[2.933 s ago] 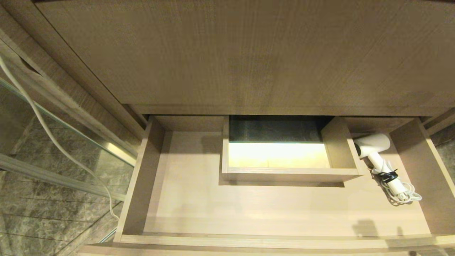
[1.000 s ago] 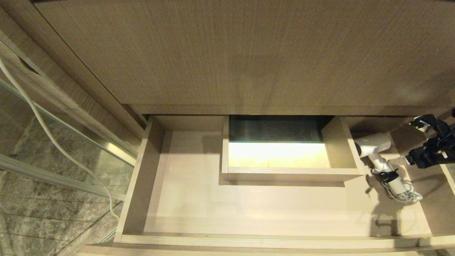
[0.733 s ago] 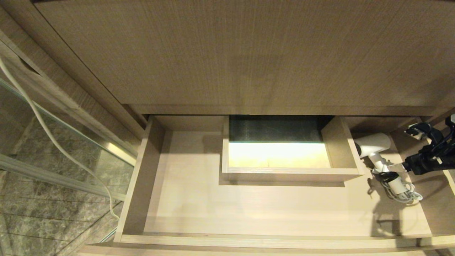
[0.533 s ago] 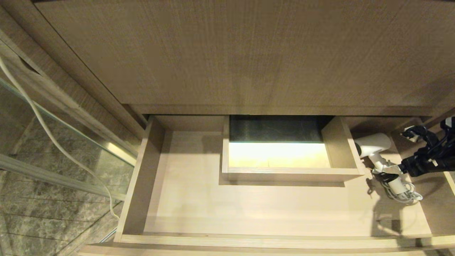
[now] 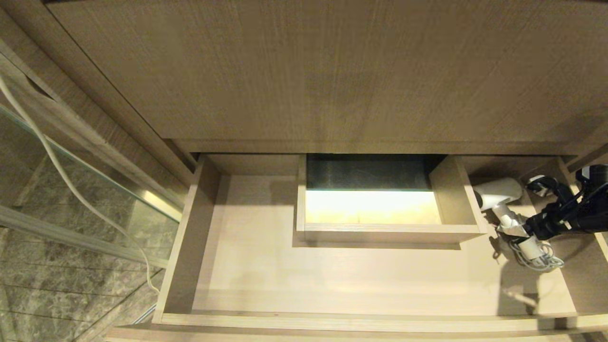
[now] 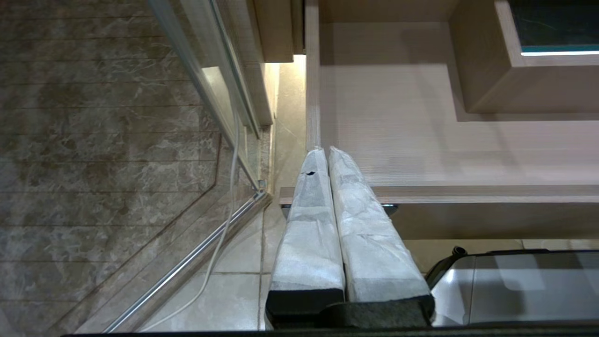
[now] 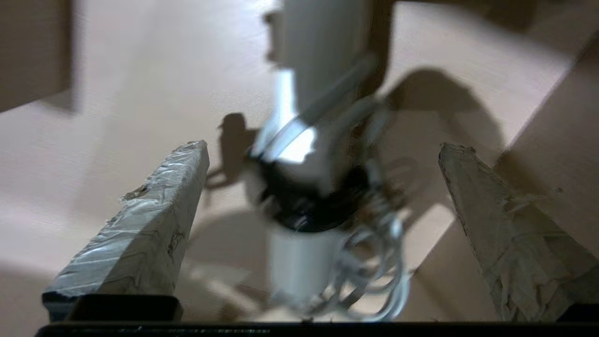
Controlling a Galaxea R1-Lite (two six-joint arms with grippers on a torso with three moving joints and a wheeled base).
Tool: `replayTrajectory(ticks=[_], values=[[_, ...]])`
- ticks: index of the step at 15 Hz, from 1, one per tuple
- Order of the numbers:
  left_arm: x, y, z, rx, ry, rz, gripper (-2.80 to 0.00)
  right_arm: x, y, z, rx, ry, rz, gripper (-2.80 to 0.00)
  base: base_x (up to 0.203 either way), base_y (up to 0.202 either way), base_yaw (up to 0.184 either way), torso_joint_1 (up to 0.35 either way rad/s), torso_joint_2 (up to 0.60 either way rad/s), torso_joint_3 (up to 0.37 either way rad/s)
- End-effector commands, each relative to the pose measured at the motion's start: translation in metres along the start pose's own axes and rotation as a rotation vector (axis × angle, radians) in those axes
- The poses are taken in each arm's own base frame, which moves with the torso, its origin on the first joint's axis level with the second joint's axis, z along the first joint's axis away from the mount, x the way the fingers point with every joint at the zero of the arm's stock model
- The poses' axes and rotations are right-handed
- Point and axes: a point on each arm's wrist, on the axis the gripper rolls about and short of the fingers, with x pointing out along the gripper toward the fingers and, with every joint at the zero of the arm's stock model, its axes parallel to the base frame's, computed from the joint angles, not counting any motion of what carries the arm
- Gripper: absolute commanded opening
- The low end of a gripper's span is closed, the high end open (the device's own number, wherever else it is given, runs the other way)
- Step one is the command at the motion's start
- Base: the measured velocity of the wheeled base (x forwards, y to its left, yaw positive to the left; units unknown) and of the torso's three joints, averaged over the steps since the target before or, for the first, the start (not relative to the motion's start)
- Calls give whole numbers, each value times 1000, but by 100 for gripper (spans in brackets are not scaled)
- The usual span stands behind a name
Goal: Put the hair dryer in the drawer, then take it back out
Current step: Take the hairdryer out
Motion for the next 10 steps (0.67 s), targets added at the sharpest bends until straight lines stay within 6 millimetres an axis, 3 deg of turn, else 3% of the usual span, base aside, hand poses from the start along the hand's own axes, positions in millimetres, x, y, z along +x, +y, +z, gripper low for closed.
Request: replayTrajectory(ticks=[1, 10], values=[[0, 0, 0, 0, 0, 1, -280, 15, -3, -6, 6, 10, 18, 0, 0, 0, 0, 0, 0, 0], [0, 0, 0, 0, 1, 1, -280, 37, -8, -9, 7, 4, 30, 0, 0, 0, 0, 0, 0, 0]])
